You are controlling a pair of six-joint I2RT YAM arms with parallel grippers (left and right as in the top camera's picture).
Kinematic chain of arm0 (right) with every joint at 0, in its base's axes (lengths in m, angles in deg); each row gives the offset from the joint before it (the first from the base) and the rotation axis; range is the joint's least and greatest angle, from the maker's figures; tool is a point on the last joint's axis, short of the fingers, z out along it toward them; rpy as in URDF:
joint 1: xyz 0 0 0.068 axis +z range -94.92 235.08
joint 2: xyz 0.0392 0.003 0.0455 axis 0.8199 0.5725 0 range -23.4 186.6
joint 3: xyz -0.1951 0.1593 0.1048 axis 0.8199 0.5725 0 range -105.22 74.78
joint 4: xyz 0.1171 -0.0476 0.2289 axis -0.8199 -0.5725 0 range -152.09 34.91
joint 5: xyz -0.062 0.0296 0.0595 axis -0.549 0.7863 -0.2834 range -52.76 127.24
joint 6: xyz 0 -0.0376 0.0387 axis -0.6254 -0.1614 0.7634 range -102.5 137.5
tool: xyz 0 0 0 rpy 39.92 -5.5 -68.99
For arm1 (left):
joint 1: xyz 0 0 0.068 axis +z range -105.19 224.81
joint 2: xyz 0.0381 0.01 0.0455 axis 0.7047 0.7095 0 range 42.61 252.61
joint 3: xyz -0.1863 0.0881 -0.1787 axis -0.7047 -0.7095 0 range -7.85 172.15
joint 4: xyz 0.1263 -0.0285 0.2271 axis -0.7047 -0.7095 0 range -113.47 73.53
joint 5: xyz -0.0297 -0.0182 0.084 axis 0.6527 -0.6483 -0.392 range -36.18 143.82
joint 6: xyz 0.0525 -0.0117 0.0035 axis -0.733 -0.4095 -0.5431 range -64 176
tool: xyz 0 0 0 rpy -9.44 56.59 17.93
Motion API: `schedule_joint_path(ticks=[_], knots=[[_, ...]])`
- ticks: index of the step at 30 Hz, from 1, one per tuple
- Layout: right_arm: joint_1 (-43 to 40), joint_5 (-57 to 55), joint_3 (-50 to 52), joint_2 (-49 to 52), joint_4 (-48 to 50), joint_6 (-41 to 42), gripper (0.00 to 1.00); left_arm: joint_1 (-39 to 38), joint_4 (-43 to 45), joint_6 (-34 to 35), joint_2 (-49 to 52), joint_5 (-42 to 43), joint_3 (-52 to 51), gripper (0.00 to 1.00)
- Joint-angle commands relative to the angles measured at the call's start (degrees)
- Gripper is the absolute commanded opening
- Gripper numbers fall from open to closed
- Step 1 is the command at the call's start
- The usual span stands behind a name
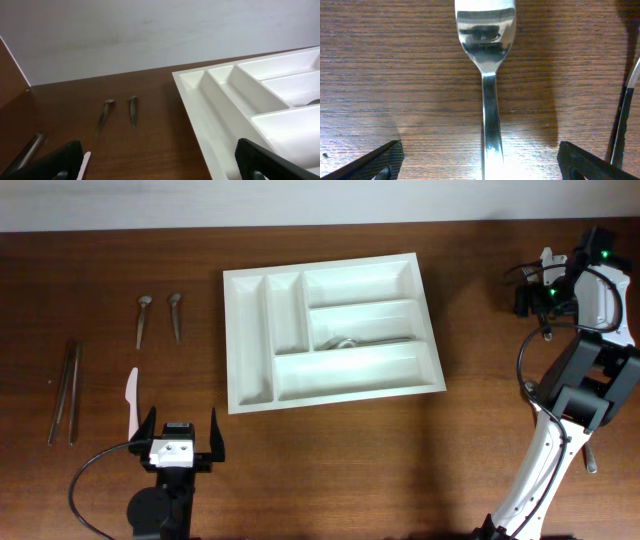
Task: Pack container
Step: 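Lower the right gripper and grasp the second fork's handle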
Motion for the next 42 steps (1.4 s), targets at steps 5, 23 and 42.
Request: schedule_joint_path(ticks=[5, 23, 42], knots=[[-0.3, 0.7, 0.5, 1.0, 1.2, -0.8, 0.64, -0.2, 0.0, -0.9, -0.3, -0.2, -0.3, 0.99], [-0.3, 0.8, 0.5, 1.0, 3.0, -1.9, 0.23, -0.2, 0.0, -0.9, -0.3, -0.2, -0.3, 0.99], [-0.4, 2.3, 0.5, 1.3, 3.8, -2.1, 0.41, -0.2, 0.0, -0.9, -0.3, -0.2, -0.3, 0.99]])
